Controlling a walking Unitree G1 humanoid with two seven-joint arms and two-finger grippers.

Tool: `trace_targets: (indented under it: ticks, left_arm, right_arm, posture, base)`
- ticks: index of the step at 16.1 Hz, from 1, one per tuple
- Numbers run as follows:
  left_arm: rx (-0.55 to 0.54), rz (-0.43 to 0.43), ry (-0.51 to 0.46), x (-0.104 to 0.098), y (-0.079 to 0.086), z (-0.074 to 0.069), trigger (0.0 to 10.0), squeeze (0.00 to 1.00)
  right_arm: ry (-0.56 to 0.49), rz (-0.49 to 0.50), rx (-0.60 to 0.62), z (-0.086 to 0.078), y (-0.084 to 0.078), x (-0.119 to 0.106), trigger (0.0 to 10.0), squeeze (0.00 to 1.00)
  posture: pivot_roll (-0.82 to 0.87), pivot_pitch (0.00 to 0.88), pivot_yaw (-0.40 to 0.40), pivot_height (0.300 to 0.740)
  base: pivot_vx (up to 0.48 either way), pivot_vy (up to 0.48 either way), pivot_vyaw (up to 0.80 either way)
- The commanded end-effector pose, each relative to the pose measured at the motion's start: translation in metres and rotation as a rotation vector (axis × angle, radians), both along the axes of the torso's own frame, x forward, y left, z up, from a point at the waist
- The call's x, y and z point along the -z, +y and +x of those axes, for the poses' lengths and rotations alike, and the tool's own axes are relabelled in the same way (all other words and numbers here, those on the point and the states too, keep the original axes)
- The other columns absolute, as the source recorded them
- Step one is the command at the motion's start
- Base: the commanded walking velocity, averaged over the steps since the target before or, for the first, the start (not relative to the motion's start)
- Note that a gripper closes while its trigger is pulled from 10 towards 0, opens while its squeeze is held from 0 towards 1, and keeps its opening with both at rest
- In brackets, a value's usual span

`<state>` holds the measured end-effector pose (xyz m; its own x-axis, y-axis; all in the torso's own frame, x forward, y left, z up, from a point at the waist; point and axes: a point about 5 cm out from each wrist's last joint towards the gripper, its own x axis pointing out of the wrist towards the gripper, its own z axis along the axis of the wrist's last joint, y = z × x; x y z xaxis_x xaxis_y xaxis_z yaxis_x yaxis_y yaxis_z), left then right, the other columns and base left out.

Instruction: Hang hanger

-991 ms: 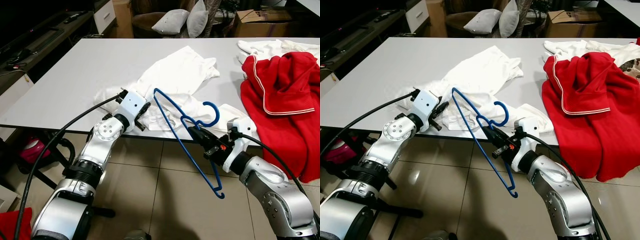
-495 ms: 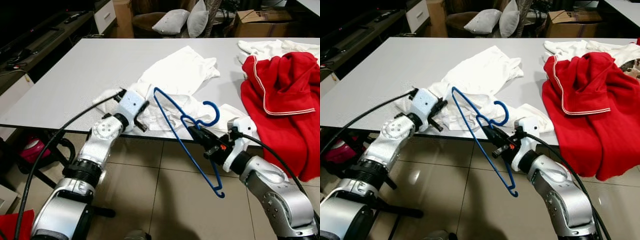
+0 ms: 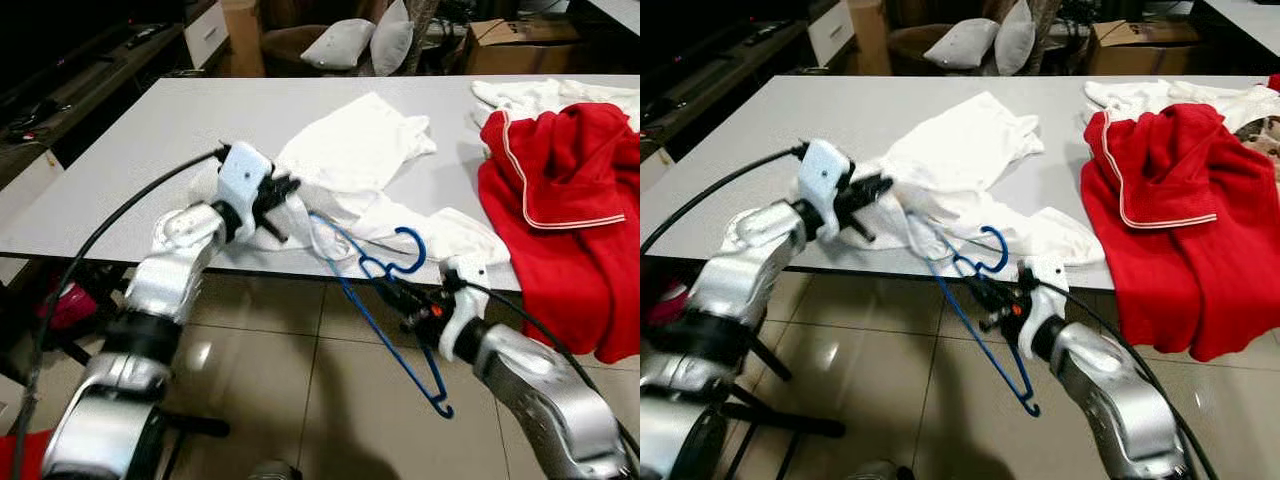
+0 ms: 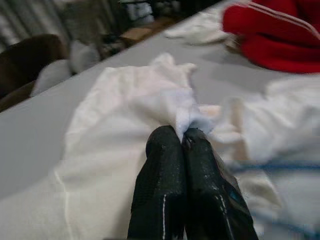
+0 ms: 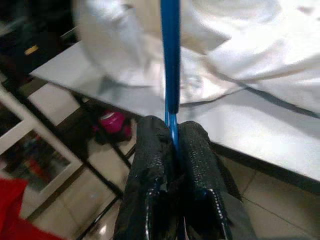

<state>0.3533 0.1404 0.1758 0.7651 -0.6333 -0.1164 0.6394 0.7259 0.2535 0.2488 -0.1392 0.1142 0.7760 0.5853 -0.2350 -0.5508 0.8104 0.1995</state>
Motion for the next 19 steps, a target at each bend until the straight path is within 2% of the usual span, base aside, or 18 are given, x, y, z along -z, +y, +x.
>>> trace_targets:
  ticks: [1, 2, 5, 7, 9, 10, 13, 14, 16, 17, 18, 19]
  left_arm:
    - [0.013, 0.024, 0.011, 0.001, 0.004, -0.004, 0.0, 0.00]
    - [0.011, 0.026, 0.010, 0.000, 0.005, -0.005, 0.0, 0.00]
    - [0.119, 0.061, -0.046, -0.010, 0.007, -0.022, 0.0, 0.00]
    - [0.170, 0.037, -0.062, -0.014, 0.006, -0.033, 0.0, 0.00]
    - [0.186, 0.024, -0.066, -0.016, 0.006, -0.038, 0.0, 0.00]
    - [0.212, 0.029, -0.053, -0.015, 0.006, -0.044, 0.0, 0.00]
    - [0.191, 0.073, -0.032, -0.009, 0.012, -0.046, 0.0, 0.00]
    - [0.181, 0.087, -0.020, -0.007, 0.014, -0.047, 0.0, 0.00]
    - [0.183, 0.135, 0.026, 0.002, 0.016, -0.049, 0.0, 0.00]
    - [0.192, 0.155, 0.039, 0.006, 0.014, -0.050, 0.0, 0.00]
    - [0.229, 0.179, 0.065, 0.014, 0.005, -0.051, 0.0, 0.00]
    - [0.238, 0.179, 0.070, 0.015, 0.002, -0.051, 0.0, 0.00]
  right_arm:
    - [0.014, -0.008, 0.040, 0.004, -0.002, 0.001, 10.0, 0.00]
    - [0.016, -0.008, 0.047, 0.005, -0.002, 0.001, 10.0, 0.00]
    - [0.070, 0.050, 0.095, 0.010, -0.006, 0.005, 10.0, 0.00]
    - [0.107, 0.099, 0.118, 0.015, -0.008, 0.009, 10.0, 0.00]
    - [0.124, 0.121, 0.132, 0.018, -0.008, 0.010, 10.0, 0.00]
    - [0.139, 0.163, 0.158, 0.022, -0.009, 0.010, 10.0, 0.00]
    - [0.133, 0.219, 0.240, 0.030, -0.017, 0.005, 10.0, 0.00]
    - [0.133, 0.261, 0.284, 0.033, -0.022, 0.002, 10.0, 0.00]
    - [0.143, 0.423, 0.377, 0.043, -0.031, -0.007, 10.0, 0.00]
    - [0.151, 0.476, 0.396, 0.047, -0.031, -0.010, 10.0, 0.00]
    - [0.163, 0.604, 0.431, 0.056, -0.027, -0.017, 10.0, 0.00]
    - [0.165, 0.632, 0.437, 0.058, -0.026, -0.019, 10.0, 0.00]
  posture:
    - [0.05, 0.000, 0.127, 0.740]
    - [0.05, 0.000, 0.127, 0.740]
    - [0.06, 0.000, 0.119, 0.740]
    - [0.07, 0.000, 0.106, 0.740]
    - [0.07, 0.000, 0.099, 0.740]
    - [0.07, 0.000, 0.093, 0.740]
    - [0.07, 0.000, 0.089, 0.740]
    - [0.07, 0.000, 0.087, 0.740]
    - [0.08, 0.000, 0.082, 0.740]
    - [0.08, 0.000, 0.082, 0.740]
    - [0.08, 0.000, 0.081, 0.740]
    - [0.08, 0.000, 0.083, 0.740]
  base:
    - [0.000, 0.000, 0.00]
    - [0.000, 0.000, 0.00]
    - [0.000, 0.000, 0.00]
    - [0.000, 0.000, 0.00]
    - [0.000, 0.000, 0.00]
    - [0.000, 0.000, 0.00]
    - [0.000, 0.000, 0.00]
    - [0.000, 0.000, 0.00]
    - [0.000, 0.000, 0.00]
    - [0.000, 0.000, 0.00]
    - [0.000, 0.000, 0.00]
    - [0.000, 0.000, 0.00]
